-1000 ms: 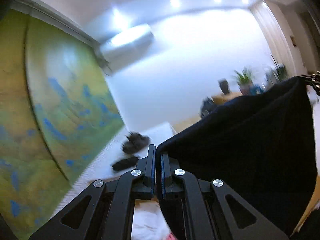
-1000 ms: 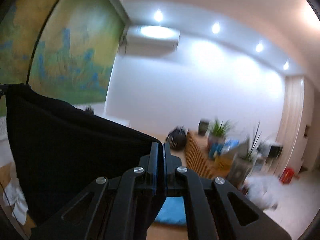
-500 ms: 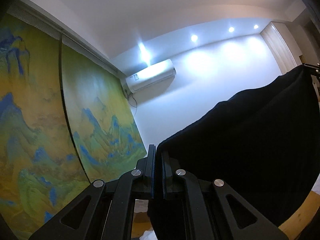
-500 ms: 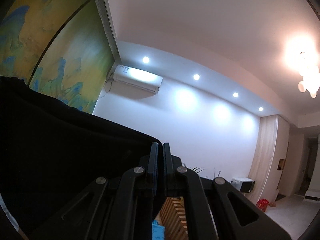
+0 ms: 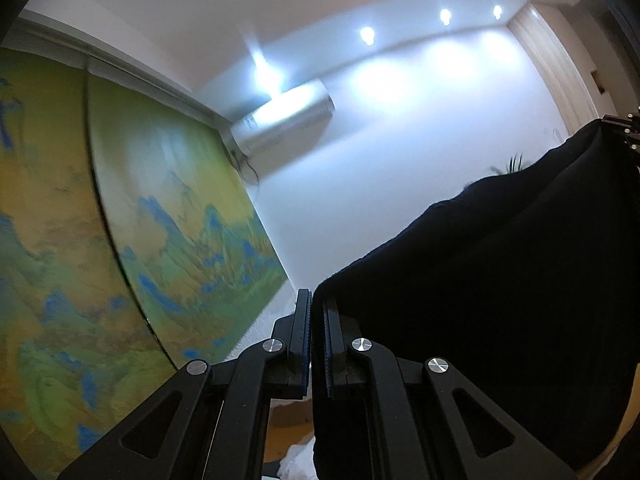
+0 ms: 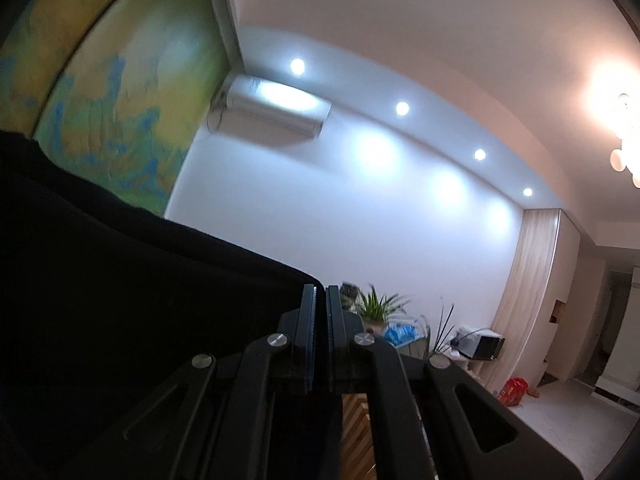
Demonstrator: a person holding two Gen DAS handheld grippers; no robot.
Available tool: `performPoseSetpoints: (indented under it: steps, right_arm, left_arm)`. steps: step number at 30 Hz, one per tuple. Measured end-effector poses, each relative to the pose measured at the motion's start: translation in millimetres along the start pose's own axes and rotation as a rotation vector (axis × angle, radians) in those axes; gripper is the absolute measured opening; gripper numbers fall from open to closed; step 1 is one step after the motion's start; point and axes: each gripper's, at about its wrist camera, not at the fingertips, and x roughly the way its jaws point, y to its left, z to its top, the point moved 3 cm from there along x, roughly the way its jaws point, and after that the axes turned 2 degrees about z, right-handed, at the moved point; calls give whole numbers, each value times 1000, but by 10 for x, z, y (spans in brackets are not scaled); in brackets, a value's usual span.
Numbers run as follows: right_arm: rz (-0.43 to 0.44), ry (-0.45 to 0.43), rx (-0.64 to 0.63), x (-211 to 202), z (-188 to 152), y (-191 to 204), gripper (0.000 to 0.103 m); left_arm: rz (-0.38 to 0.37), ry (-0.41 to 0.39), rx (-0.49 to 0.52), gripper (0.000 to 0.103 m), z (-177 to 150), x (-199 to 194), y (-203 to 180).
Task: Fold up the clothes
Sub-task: 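Lift the sweatshirt high with both grippers to shake it out, then lay the sweatshirt flat on the table and open both grippers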
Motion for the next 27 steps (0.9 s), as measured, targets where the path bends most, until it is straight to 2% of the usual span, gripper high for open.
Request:
performPoseSetpoints:
  steps: [6,12,14,17,18,20,21,25,27]
  right_arm:
    - [10,164,-46,1421,-743,477,4]
    - [9,355,-108,2913,-1901,1059,4]
    - [8,427,-117,3371,-2344,1249,5]
    - [138,655,-53,3943,-3128,1492,9]
    - [196,732,2,4054,-3359,1513,9]
    - [263,811,87,4113,-3627,1462,11]
    - [268,819,93,4065,-3678,1387,13]
    - [302,802,69,3555,-3724,1069,35]
    - [370,813,60,3217,-3818,1056,38]
  left_arm:
    - [-38,144,68,6,-451,1494,-647]
    - [-81,301,132,6,-1242,3145,-1573]
    - [-104,348,138,6,-1550,3519,-1947]
    - [-168,458,123,7,-2088,4085,-2479]
    - [-202,510,136,8,-2294,4196,-2675]
    - [-248,570,173,9,-2565,4248,-2917]
    - [-270,593,195,11,-2675,4246,-3003]
    - [-246,573,263,12,-2722,3911,-2881]
    - [-256,573,255,12,-2685,3711,-2690]
